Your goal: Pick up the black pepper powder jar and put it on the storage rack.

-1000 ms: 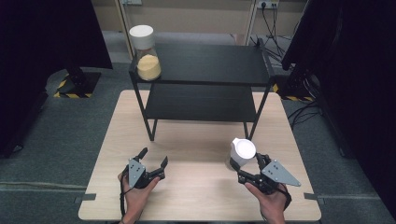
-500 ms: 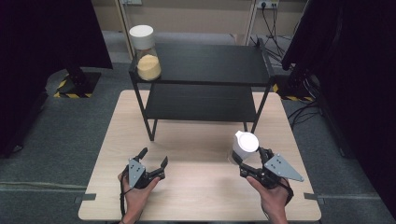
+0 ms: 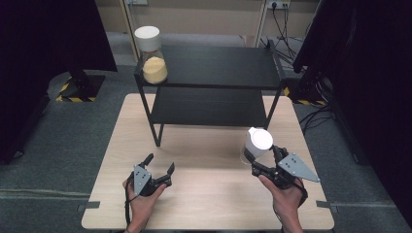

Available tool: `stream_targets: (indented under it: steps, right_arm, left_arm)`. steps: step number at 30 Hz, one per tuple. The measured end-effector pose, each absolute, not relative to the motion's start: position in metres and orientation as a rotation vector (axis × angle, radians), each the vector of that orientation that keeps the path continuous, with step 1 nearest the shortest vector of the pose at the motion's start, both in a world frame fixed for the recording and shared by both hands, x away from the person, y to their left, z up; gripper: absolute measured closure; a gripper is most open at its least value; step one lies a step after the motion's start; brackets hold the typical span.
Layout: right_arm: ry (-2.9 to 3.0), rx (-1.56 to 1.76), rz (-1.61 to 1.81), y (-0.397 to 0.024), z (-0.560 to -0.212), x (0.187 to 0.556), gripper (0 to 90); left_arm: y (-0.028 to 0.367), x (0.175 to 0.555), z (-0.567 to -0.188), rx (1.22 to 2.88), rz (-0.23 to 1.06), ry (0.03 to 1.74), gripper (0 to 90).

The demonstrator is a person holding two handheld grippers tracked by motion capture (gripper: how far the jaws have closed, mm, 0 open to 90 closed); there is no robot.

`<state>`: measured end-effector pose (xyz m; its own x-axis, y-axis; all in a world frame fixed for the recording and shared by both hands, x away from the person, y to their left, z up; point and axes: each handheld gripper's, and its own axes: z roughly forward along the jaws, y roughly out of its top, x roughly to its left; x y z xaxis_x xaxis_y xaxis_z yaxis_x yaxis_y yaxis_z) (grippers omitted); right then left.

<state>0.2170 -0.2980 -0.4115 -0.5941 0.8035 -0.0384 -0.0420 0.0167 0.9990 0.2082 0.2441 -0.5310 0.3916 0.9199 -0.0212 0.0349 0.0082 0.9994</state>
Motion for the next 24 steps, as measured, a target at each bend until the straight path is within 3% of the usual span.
stream_targets:
  steps: [24]
  right_arm:
    - [1.582,0.787,1.640,-0.296,-0.385,0.229,30.7]
  left_arm:
    - [0.244,0.208,-0.531,1.386,0.883,0.938,12.9]
